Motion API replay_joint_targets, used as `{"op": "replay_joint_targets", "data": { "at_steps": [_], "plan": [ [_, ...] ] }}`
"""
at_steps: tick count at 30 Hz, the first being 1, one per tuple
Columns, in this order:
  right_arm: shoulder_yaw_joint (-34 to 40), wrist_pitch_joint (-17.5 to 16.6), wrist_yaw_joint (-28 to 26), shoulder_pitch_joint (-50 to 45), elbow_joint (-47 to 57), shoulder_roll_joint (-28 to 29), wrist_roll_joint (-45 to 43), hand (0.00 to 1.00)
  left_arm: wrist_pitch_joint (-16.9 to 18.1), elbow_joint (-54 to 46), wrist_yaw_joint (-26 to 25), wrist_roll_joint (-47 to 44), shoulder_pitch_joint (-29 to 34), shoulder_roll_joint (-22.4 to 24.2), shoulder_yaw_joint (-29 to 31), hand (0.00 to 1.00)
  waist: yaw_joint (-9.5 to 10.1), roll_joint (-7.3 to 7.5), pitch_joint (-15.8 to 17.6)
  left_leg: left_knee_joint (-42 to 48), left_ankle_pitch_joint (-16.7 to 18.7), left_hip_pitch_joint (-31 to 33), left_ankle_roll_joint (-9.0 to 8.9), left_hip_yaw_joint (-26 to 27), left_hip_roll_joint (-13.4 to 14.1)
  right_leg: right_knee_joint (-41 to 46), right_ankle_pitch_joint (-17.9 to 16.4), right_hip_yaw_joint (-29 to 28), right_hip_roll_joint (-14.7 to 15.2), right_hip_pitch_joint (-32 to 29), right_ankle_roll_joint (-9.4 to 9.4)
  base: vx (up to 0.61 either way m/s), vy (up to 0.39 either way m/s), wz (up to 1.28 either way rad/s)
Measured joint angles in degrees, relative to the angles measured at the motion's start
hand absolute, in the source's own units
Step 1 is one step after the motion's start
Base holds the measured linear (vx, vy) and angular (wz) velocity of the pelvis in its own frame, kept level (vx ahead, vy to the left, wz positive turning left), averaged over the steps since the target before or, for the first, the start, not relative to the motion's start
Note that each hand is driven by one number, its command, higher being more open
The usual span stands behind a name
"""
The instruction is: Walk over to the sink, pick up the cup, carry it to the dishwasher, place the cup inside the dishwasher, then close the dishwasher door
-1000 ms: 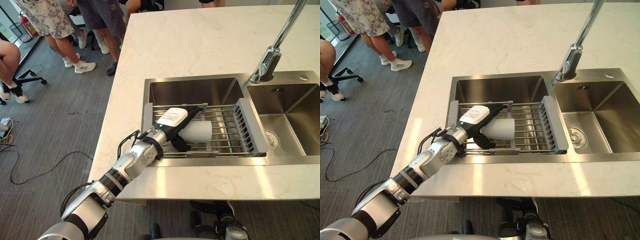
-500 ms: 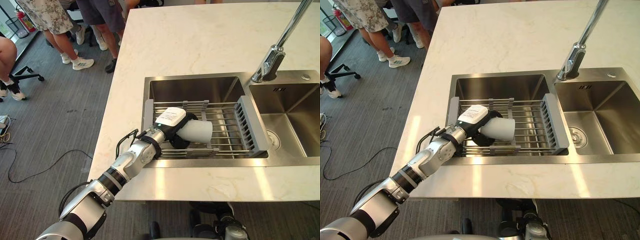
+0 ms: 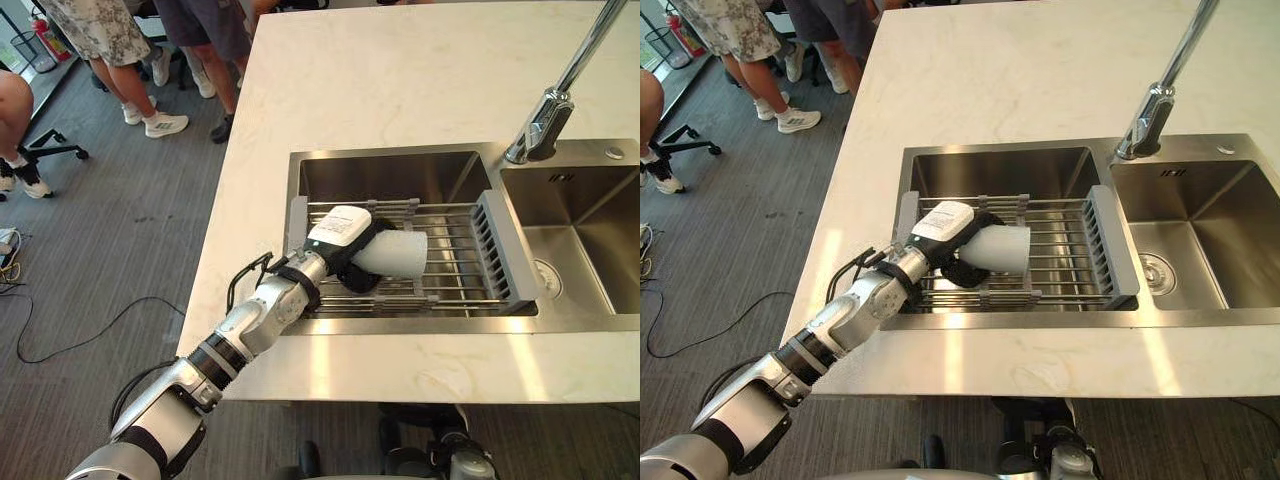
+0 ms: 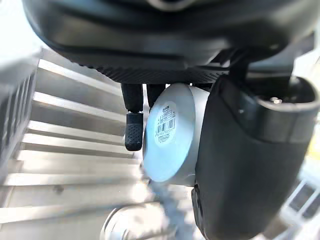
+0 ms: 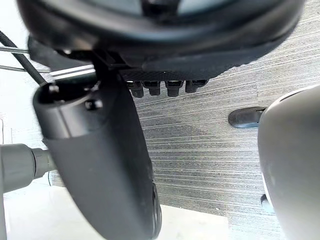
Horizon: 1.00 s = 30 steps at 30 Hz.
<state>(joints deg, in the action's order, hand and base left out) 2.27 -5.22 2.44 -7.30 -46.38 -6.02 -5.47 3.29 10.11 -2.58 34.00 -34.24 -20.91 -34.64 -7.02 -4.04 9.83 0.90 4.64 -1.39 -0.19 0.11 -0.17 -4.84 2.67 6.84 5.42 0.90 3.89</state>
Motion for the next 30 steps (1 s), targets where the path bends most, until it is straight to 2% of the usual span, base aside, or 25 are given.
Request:
{"op": "replay_joint_targets", "data": {
  "at_steps": [9, 11, 19, 30],
  "plan": [
    [-0.4, 0.0, 0.0, -0.3, -0.2, 0.1, 0.0, 1.00, 1.1, -14.8, -5.1, -6.2, 2.1, 2.3, 5.0, 0.00, 1.29, -0.04, 0.0, 0.4, 0.0, -0.2, 0.00, -1.3, 0.0, 0.1, -0.3, 0.9, 0.0, 1.0, 0.06, -0.01, -0.006, 0.07],
    [-0.6, 0.0, 0.0, -0.4, -0.2, 0.1, 0.0, 1.00, 2.1, -19.6, -6.3, -8.7, 5.6, 3.3, 6.3, 0.00, 1.72, -0.06, -0.1, 0.7, 0.0, -0.3, 0.00, -1.6, 0.0, 0.7, -0.6, 1.1, 0.0, 1.0, 0.07, -0.07, -0.019, 0.06],
    [-0.7, 0.1, 0.1, -0.8, -1.2, 0.2, 0.0, 1.00, 3.4, -26.4, -9.1, -16.3, 13.4, 5.6, 11.1, 0.00, 3.33, 0.11, -0.9, 1.3, -0.1, -0.1, -0.06, -2.8, -0.1, 0.9, -0.8, 2.3, 0.1, 1.5, 0.09, -0.04, -0.008, 0.08],
    [-2.9, 0.1, 0.2, -2.4, -2.5, 1.3, 0.0, 1.00, 4.0, -30.9, -11.1, -24.6, 25.2, 8.9, 14.7, 0.00, 6.00, 2.91, -4.9, 1.5, -0.2, 0.6, -0.21, -4.8, -0.1, 0.9, -1.3, 4.3, 0.1, 2.0, -0.05, -0.01, -0.007, 0.09]
  ]
}}
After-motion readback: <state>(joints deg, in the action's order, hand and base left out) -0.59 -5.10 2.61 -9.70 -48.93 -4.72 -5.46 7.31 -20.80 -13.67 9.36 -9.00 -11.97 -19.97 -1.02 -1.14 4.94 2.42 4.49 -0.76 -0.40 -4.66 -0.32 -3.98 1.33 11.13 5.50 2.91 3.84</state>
